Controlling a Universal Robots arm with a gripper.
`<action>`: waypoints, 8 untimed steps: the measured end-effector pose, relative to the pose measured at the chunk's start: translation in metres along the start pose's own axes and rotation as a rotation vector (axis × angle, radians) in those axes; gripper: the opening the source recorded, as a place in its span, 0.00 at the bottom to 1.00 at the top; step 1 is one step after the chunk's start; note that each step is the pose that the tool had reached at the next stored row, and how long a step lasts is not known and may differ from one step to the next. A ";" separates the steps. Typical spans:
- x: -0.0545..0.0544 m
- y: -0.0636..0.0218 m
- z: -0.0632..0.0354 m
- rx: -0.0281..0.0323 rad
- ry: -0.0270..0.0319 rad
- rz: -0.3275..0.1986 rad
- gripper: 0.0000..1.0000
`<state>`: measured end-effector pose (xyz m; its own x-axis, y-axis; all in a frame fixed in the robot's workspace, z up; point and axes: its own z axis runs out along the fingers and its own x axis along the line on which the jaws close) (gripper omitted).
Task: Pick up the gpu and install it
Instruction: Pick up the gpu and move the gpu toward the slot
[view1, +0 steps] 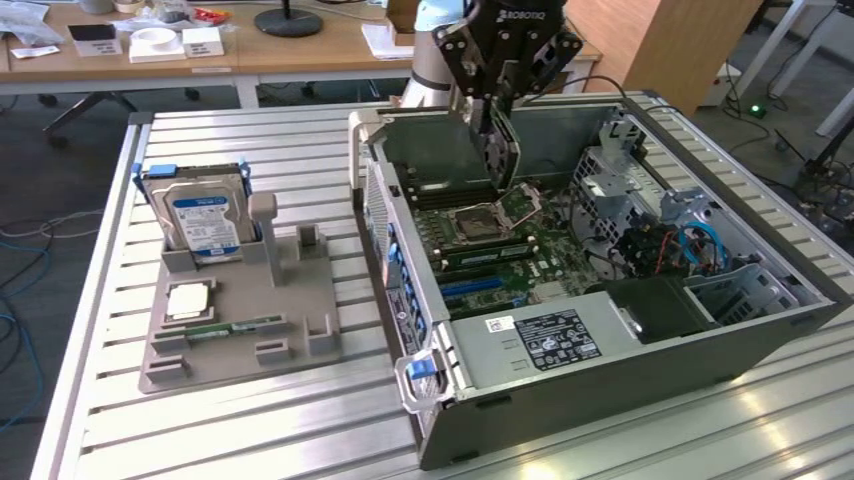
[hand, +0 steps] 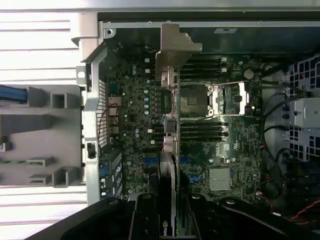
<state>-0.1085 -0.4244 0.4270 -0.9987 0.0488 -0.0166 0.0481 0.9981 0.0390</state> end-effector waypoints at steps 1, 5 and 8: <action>-0.004 0.0002 0.0001 0.0000 0.0000 0.000 0.26; -0.020 0.0010 0.0004 0.0000 0.0001 -0.001 0.26; -0.031 0.0015 0.0006 0.0000 0.0000 -0.001 0.26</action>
<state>-0.0771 -0.4244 0.4270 -0.9987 0.0480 -0.0166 0.0473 0.9981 0.0390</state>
